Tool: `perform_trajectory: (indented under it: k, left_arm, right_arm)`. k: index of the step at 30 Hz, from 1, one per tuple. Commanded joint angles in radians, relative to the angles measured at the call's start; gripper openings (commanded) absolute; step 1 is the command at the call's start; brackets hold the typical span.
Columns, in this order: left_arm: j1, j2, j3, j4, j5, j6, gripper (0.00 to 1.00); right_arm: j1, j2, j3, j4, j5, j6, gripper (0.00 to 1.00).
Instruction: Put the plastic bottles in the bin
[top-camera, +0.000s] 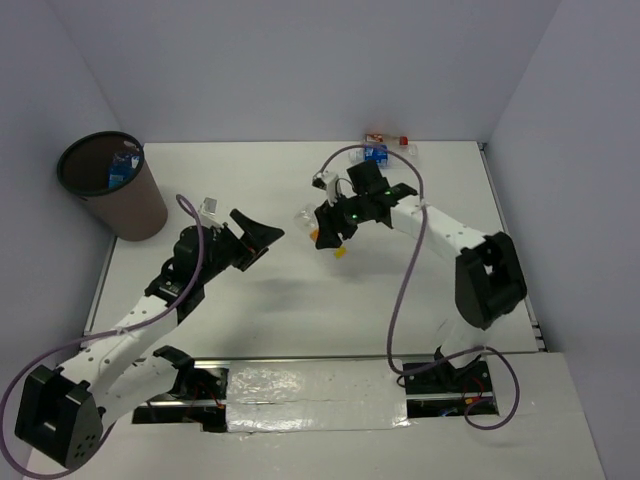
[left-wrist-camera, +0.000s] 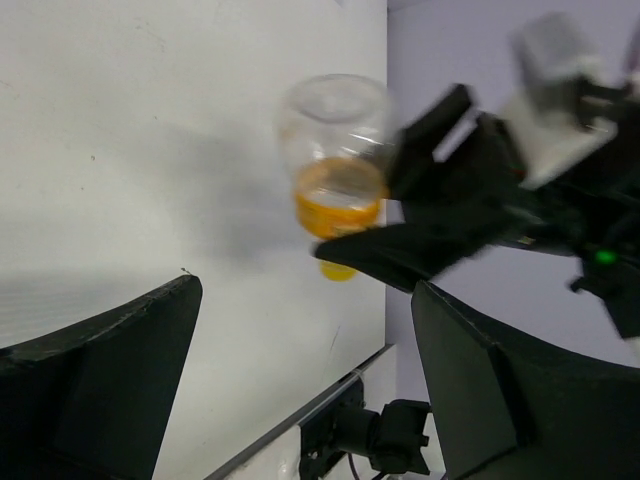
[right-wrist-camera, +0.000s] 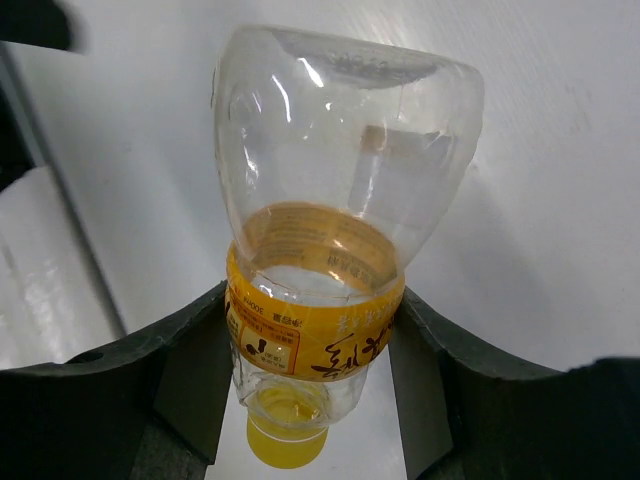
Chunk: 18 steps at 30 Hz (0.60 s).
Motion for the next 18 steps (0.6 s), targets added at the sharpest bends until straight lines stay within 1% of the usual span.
perform_trajectory:
  k: [1,3,6,8,11,18]
  left_arm:
    - [-0.031,0.044,0.031,0.149,-0.007,0.021,0.99]
    - [-0.059,0.08,0.048,0.169,-0.007,0.031,0.99]
    - [-0.09,0.116,0.08,0.215,-0.004,0.047,0.99]
    - [-0.104,0.125,0.086,0.282,0.004,0.046,1.0]
    - [-0.11,0.136,0.085,0.339,0.025,0.041,0.99]
    - [-0.125,0.159,0.076,0.344,0.055,0.043,1.0]
  right_arm:
    - [-0.003,-0.121,0.024,-0.095,-0.233,-0.109,0.18]
    - [-0.003,-0.146,0.008,-0.098,-0.295,-0.089,0.18]
    - [-0.001,-0.175,-0.03,-0.08,-0.34,-0.039,0.18]
    - [-0.001,-0.18,-0.048,-0.074,-0.345,-0.022,0.18]
    - [-0.001,-0.183,-0.067,-0.065,-0.348,-0.016,0.18]
    - [-0.001,-0.189,-0.055,-0.051,-0.394,0.007,0.2]
